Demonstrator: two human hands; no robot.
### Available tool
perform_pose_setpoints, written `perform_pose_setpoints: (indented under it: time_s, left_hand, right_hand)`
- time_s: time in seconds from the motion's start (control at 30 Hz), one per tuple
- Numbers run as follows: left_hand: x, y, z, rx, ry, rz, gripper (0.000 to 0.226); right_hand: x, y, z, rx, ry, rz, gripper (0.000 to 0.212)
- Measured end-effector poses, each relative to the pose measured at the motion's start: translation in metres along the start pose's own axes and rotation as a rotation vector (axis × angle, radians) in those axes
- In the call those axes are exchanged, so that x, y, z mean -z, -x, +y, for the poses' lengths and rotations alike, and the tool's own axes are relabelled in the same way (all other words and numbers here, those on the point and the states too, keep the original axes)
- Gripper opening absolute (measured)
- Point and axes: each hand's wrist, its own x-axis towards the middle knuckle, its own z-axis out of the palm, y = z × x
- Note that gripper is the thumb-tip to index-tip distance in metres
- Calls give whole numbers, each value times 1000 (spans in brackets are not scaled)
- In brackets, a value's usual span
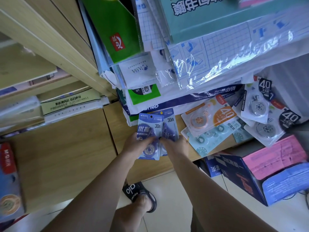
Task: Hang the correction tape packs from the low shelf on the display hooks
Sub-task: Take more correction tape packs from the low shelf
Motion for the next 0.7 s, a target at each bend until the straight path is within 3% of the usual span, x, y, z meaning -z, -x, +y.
perform_pose_setpoints:
  time_s: [0.2, 0.37, 0.57, 0.7]
  left_hand:
    - [5, 3, -3, 10, 81, -60, 26]
    - [12, 18, -9, 18, 178, -165, 39]
    - [24, 89, 7, -60, 190, -275, 46]
    - [26, 158, 53, -198, 186, -305, 51]
  right_hand:
    - [5, -4, 1, -8, -194, -132, 41]
    - [20, 1, 8, -108, -298, -259, 17]
    - [62, 58, 16, -87, -415, -373, 25]
    - [109, 118, -6, 47, -483, -452, 29]
